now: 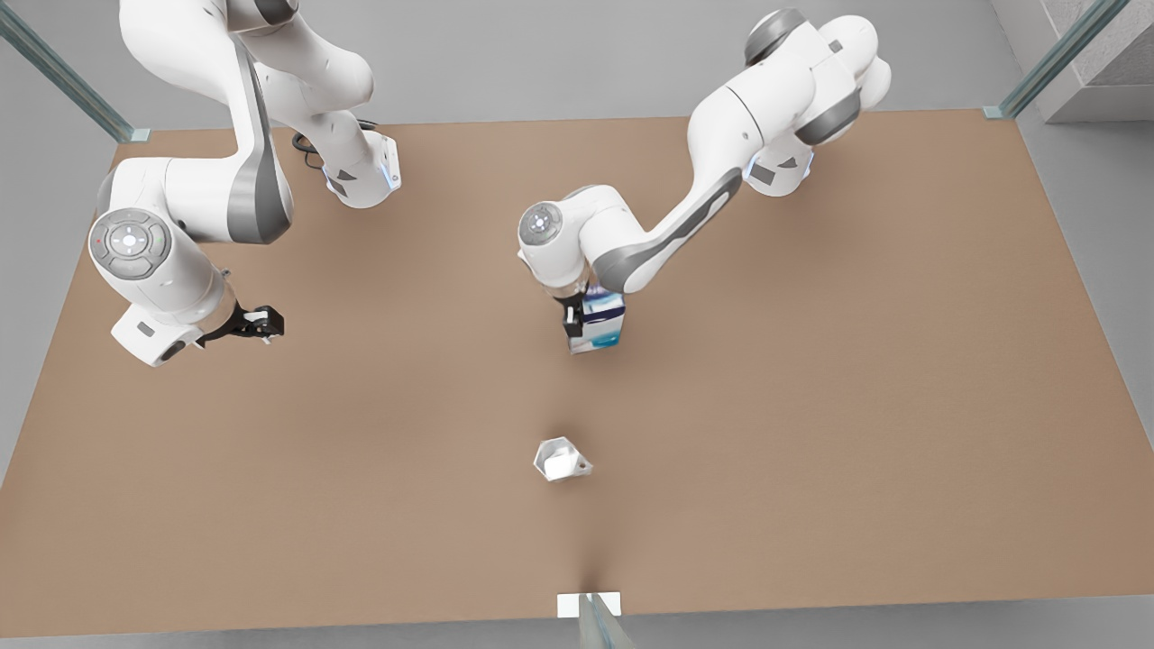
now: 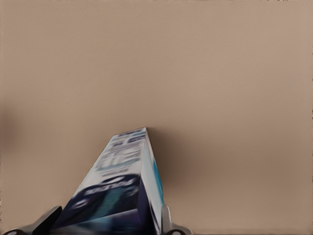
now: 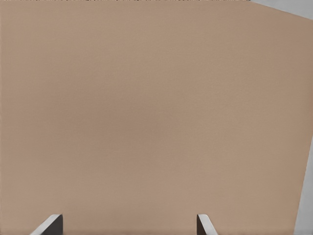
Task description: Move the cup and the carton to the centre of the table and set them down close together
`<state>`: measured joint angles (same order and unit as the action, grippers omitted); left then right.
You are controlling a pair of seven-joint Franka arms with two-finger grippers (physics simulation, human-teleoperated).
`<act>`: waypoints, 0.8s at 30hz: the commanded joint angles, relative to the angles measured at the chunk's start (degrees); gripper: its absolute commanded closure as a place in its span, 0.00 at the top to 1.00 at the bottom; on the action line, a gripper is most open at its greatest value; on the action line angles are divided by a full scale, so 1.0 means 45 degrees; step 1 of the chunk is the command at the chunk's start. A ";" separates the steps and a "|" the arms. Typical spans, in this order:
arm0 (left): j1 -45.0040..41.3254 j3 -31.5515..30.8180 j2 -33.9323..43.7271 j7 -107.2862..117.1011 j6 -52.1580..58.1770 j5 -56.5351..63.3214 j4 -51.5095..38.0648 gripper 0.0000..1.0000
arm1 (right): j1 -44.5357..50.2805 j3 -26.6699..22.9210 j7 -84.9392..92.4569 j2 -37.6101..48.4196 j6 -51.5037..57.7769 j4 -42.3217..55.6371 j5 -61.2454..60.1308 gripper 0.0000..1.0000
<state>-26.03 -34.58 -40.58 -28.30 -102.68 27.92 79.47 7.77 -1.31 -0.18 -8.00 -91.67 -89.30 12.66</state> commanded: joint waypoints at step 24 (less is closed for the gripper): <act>0.4260 0.9598 0.6284 0.5922 0.2936 -0.6653 -0.0356 1.00 | -0.0007 -0.0002 0.0019 0.0020 0.0000 0.0020 -0.0020 1.00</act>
<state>-5.48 8.84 -12.12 -2.83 -88.71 3.95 77.66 7.73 -1.30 -0.12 -7.91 -91.67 -89.26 12.57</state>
